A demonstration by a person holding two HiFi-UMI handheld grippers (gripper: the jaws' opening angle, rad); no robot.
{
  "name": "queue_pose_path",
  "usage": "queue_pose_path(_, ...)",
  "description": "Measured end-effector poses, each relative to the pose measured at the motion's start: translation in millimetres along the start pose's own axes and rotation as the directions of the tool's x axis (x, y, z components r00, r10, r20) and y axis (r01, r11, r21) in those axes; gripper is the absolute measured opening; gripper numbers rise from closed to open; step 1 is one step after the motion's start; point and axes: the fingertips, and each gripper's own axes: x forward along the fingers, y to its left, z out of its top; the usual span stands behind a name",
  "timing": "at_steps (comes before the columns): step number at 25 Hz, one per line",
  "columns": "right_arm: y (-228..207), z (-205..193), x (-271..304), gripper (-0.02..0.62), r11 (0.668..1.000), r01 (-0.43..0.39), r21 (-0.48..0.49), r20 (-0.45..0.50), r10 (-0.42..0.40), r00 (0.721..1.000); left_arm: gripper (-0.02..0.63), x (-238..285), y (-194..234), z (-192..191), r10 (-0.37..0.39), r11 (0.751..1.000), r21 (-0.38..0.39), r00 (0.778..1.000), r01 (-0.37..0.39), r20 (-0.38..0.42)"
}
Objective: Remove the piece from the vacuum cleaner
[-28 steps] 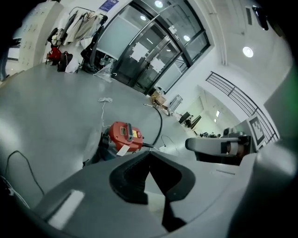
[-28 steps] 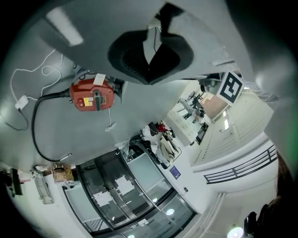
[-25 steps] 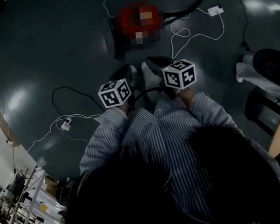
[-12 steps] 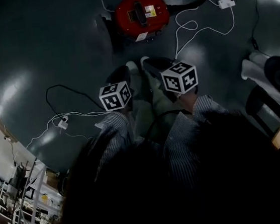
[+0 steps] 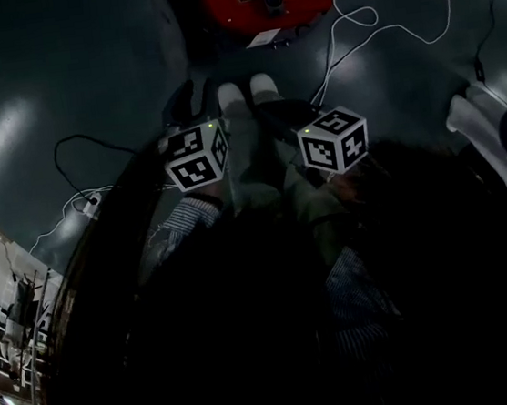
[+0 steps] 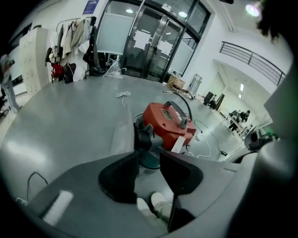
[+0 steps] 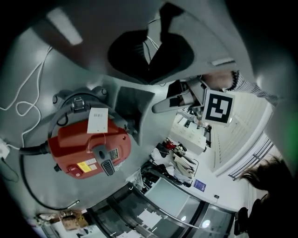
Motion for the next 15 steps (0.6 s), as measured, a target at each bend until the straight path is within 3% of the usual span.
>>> queue_pose_path(6,-17,-9,9,0.002,1.000,0.014,0.023,0.002,-0.014,1.000,0.180,25,33,-4,0.100,0.992,0.084,0.994,-0.096,-0.044)
queue_pose_path(10,-25,1,9,0.002,0.999,0.023,0.046,0.034,-0.024,0.999,0.175,48,43,-14,0.103,0.986,0.140,0.988,-0.086,-0.119)
queue_pose_path(15,-21,6,5,0.002,0.999,0.014,0.031,0.035,-0.015,0.999,0.049,60,48,-20,0.116,0.981,0.174,0.977,-0.084,-0.180)
